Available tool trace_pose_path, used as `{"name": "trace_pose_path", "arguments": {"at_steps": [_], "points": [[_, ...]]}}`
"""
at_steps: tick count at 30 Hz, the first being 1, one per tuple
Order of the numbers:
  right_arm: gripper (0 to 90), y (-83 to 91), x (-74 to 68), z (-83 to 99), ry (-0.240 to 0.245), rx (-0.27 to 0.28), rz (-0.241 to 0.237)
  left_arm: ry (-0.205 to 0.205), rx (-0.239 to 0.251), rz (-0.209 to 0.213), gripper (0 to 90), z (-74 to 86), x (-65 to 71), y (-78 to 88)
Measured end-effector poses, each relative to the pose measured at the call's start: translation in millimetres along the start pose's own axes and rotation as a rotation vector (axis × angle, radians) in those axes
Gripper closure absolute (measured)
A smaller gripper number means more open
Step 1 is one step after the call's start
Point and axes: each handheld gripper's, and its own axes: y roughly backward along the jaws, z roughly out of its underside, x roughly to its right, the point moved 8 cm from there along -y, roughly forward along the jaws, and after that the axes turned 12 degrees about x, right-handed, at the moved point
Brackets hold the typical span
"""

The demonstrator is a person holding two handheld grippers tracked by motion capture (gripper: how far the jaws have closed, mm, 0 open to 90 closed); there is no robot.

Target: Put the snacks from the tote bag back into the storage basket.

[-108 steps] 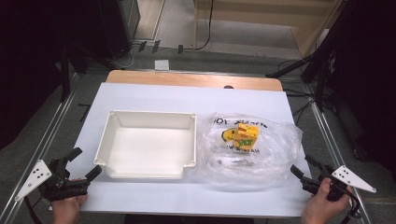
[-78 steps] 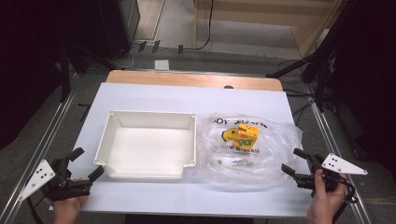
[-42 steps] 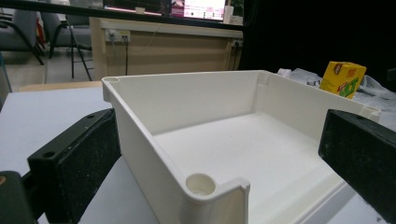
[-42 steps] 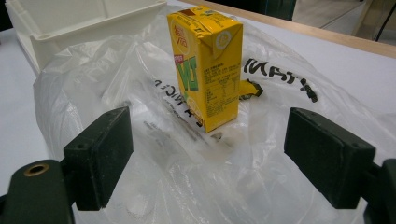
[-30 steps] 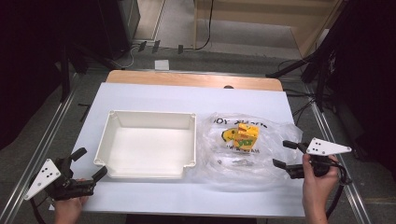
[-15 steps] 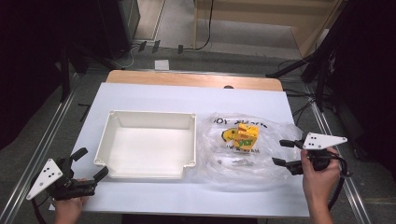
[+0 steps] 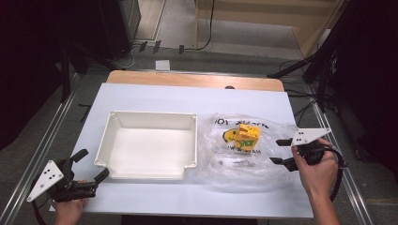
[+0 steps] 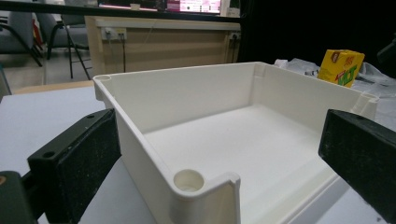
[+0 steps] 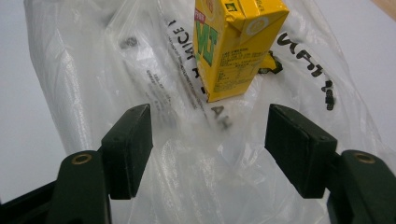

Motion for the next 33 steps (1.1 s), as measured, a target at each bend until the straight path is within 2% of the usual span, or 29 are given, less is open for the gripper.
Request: {"name": "trace_pose_path", "arguments": {"at_steps": [9, 14, 19, 20, 25, 30, 33], "points": [[35.9, -3.6, 5.4, -1.0, 0.010, -0.093, -0.001, 0.001, 0.002, 0.001, 0.0, 0.0, -0.1, 0.0], [35.1, -5.9, 7.0, -1.6, 0.018, -0.160, -0.051, 0.002, 0.001, 0.001, 0.0, 0.0, -0.2, 0.3], [34.6, -9.6, 6.7, -5.4, 0.036, -0.191, -0.093, 0.002, 0.002, 0.000, 0.0, -0.2, -0.5, 0.5], [34.6, -9.6, 6.7, -5.4, 0.036, -0.191, -0.093, 0.002, 0.002, 0.000, 0.0, -0.2, -0.5, 0.5], [34.9, -14.4, 10.2, -6.3, 0.086, -0.273, -0.101, 0.004, 0.002, 0.000, 0.0, -0.1, -0.4, 0.5], [34.6, -19.4, 10.3, -12.7, 0.106, -0.283, -0.128, 0.004, 0.002, 0.001, 0.0, -0.1, -0.3, 0.4], [35.3, -22.4, 11.5, -17.9, 0.122, -0.291, -0.130, 0.003, 0.002, 0.002, 0.0, -0.1, -0.1, 0.3]]}}
